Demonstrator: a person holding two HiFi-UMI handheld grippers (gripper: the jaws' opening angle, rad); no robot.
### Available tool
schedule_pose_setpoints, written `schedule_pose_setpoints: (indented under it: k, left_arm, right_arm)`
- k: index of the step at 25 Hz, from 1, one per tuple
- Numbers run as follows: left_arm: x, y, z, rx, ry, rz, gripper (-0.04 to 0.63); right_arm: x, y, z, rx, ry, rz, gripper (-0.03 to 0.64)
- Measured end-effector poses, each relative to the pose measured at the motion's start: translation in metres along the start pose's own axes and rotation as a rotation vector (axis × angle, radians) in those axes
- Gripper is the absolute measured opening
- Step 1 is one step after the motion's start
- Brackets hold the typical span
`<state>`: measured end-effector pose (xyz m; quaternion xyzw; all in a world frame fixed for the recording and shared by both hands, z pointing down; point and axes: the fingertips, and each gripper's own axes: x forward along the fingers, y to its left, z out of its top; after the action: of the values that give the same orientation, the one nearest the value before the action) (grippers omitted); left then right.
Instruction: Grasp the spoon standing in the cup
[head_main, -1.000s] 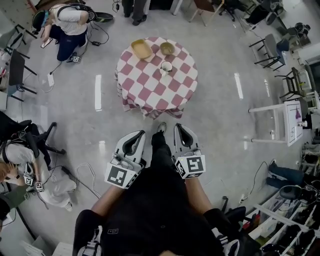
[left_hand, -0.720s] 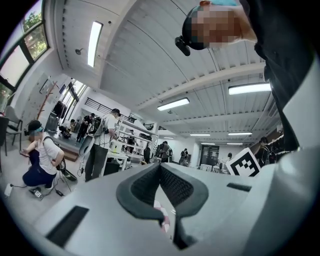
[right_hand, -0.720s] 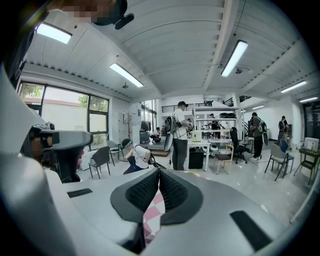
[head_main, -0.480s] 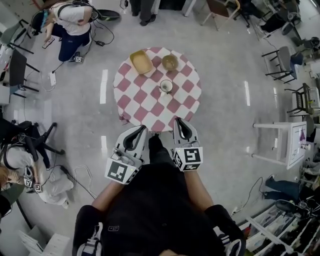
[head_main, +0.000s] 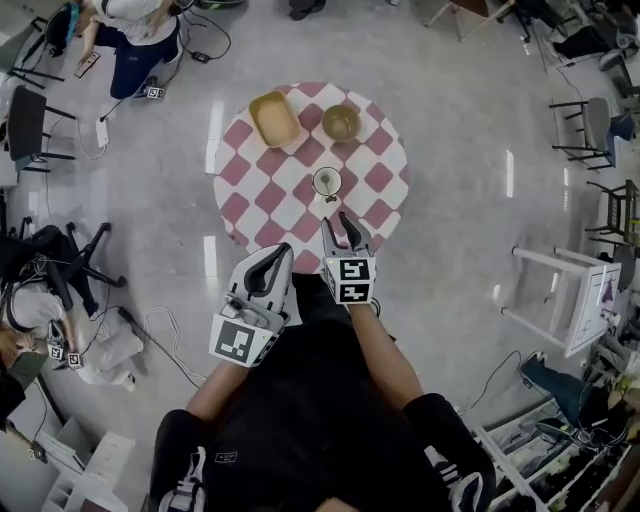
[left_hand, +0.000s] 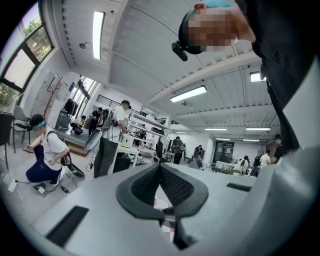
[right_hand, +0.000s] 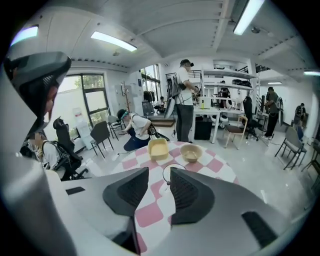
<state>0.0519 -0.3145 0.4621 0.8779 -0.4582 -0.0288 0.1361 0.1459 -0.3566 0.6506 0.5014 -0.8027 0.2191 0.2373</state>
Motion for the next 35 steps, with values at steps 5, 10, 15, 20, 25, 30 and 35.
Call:
schedule_pose_setpoints:
  k: [5,10,15,20,25,30,35]
  left_arm:
    - [0.021,0.014,-0.011,-0.01,0.022,0.047,0.009]
    - [0.029,0.022,-0.013,-0.013,0.017,0.083,0.009]
    - [0.031,0.026,-0.017,-0.017,0.033,0.108,0.009]
    - [0.032,0.028,-0.017,-0.02,0.033,0.109,0.009]
    - [0.031,0.031,-0.02,-0.027,0.036,0.104,0.009]
    - [0.029,0.032,-0.018,-0.032,0.032,0.094,0.009]
    - [0.027,0.03,-0.018,-0.035,0.033,0.077,0.009]
  right_arm:
    - [0.044,-0.02,-0.029,0.025,0.077,-0.002,0.183]
    - [0.071,-0.029,-0.045,0.026,0.129,-0.007,0.191]
    - [0.086,-0.034,-0.054,0.022,0.155,-0.012,0.195]
    - [0.094,-0.032,-0.064,-0.005,0.179,-0.013,0.193]
    - [0.097,-0.033,-0.063,-0.031,0.188,-0.044,0.178]
    - [0.096,-0.031,-0.061,-0.055,0.191,-0.057,0.16]
    - [0.093,-0.032,-0.053,-0.082,0.17,-0.065,0.158]
